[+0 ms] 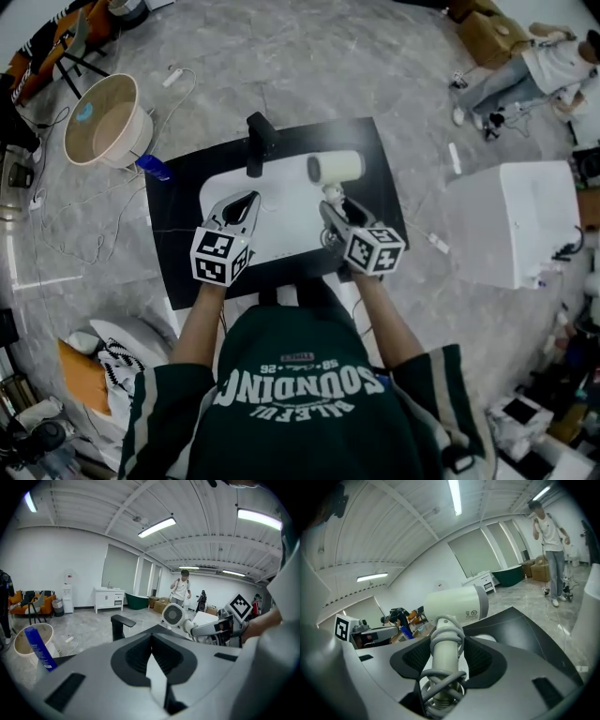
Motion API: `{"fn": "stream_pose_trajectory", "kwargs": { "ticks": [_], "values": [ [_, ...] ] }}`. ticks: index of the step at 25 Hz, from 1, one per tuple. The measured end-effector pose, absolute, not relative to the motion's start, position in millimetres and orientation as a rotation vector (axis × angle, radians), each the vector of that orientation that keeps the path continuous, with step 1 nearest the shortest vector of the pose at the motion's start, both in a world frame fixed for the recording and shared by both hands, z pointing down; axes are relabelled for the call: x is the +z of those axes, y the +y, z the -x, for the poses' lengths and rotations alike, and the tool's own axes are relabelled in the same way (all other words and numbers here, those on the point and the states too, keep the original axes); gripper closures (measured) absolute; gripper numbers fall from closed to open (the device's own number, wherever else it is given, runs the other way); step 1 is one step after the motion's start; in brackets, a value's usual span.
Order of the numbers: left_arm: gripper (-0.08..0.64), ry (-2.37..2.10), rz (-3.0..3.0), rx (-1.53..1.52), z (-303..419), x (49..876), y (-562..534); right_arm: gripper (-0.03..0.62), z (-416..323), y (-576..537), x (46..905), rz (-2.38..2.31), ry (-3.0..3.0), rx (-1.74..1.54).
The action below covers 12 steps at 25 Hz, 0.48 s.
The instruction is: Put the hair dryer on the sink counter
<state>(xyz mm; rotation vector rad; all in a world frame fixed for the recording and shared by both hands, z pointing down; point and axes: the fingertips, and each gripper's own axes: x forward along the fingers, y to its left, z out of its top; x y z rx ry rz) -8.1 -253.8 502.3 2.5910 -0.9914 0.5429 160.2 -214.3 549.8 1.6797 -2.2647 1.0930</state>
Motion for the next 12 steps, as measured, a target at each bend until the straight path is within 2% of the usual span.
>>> {"fn": "stream_pose_trajectory", "kwargs": {
  "ticks": [12],
  "values": [
    [0.558, -1.075, -2.458, 0.574, -30.3, 524.3, -293.8, 0.370, -206.6, -275.8, 574.1, -1.538, -2.263, 1.094]
  ]
}}
